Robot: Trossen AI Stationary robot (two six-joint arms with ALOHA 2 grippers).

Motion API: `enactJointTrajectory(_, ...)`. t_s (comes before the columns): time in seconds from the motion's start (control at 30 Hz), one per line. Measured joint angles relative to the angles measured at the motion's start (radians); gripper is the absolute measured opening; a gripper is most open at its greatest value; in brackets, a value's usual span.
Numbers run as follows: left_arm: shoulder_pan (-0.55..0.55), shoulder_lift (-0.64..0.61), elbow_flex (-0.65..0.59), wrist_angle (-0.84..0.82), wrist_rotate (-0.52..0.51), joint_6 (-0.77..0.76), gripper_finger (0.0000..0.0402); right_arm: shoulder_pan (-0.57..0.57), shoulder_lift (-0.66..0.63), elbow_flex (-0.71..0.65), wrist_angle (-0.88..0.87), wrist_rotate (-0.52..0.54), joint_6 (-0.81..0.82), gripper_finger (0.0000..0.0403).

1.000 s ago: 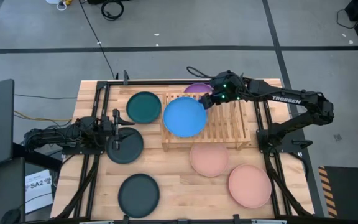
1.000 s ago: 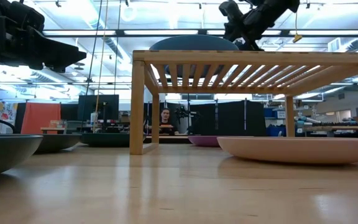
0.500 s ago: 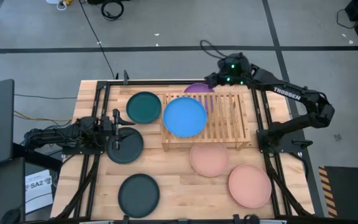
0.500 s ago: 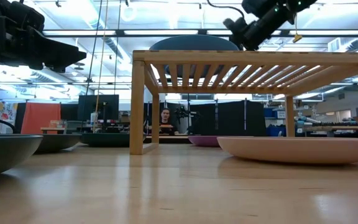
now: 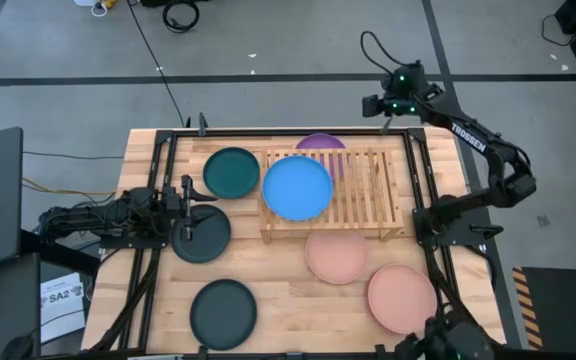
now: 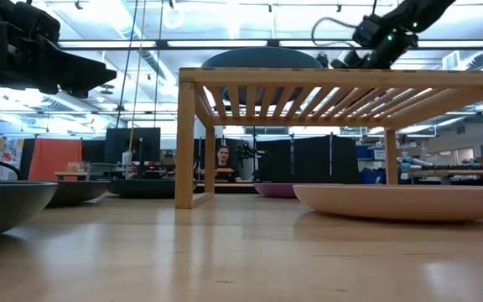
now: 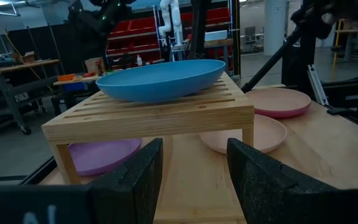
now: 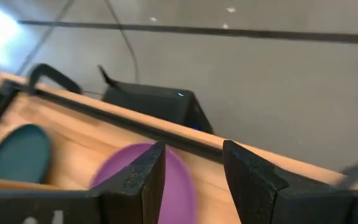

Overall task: Place and stack plates onto a shelf
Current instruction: Put the purple plate on the shelf

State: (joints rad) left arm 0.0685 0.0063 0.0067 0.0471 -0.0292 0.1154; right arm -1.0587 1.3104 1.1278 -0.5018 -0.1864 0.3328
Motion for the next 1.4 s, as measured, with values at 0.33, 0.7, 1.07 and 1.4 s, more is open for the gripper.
enactJointTrajectory(0.33,0.000,0.000,0.000,0.000,0.000,0.000,0.0185,-0.082,0.207,0.000,-0.002,-0.114,-0.022,0.0165)
enactJointTrajectory(0.7,0.000,0.000,0.000,0.000,0.000,0.000,0.0185,-0.082,0.400,0.000,-0.001,-0.264,-0.022,0.0165)
enactJointTrajectory(1.07,0.000,0.000,0.000,0.000,0.000,0.000,0.0185,-0.024,0.512,0.000,0.033,-0.282,-0.048,0.0165)
enactJointTrajectory(1.4,0.000,0.000,0.000,0.001,0.000,0.000,0.0185,0.016,0.537,0.000,0.056,-0.241,-0.048,0.0165)
